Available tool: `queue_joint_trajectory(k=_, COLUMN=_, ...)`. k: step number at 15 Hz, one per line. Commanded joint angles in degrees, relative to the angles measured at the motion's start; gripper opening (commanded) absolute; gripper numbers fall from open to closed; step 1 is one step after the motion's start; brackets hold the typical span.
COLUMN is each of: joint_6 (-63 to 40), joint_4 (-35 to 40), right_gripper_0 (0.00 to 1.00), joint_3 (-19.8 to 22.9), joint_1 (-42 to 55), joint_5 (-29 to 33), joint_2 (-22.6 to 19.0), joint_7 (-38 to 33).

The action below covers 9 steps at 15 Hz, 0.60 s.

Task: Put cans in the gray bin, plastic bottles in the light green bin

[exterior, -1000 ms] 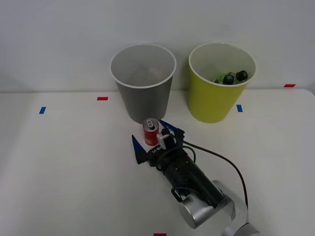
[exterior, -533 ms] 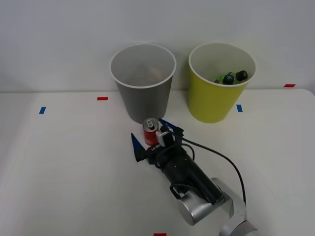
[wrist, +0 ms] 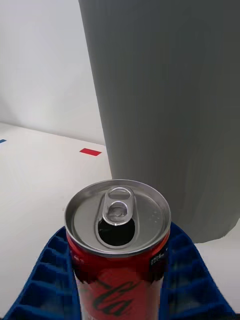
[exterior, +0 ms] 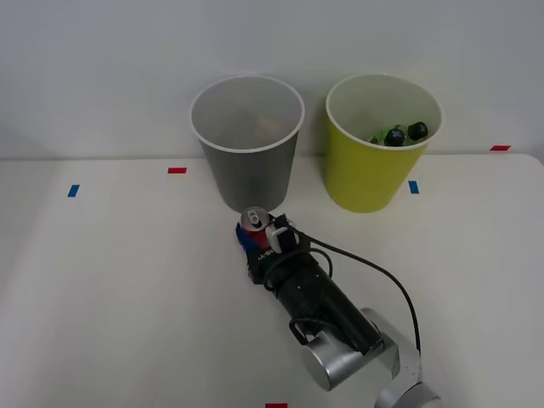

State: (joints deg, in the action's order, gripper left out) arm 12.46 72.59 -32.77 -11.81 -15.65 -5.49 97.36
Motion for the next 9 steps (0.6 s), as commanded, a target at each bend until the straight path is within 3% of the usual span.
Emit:
queue_joint_trajectory(k=1, joint_6=0.02, joint_4=0.01, right_gripper_0=0.00, joint_3=-0.01, joint_1=0.30, joint_5=-0.17, joint_2=-0.48, joint_7=-0.33)
queue_joint_trajectory(k=6, joint_6=3.98, joint_4=0.10, right_gripper_0=0.00, joint_3=-0.01, joint_1=3.02, joint_5=-0.17, joint_2=-1.63, joint_7=-1.04)
queue_joint_trajectory(k=9, joint_6=4.50, joint_4=5.46, right_gripper_0=0.00, joint_3=-0.36, joint_1=7.24, joint_5=-0.52, joint_2=-3.65, joint_7=-2.00)
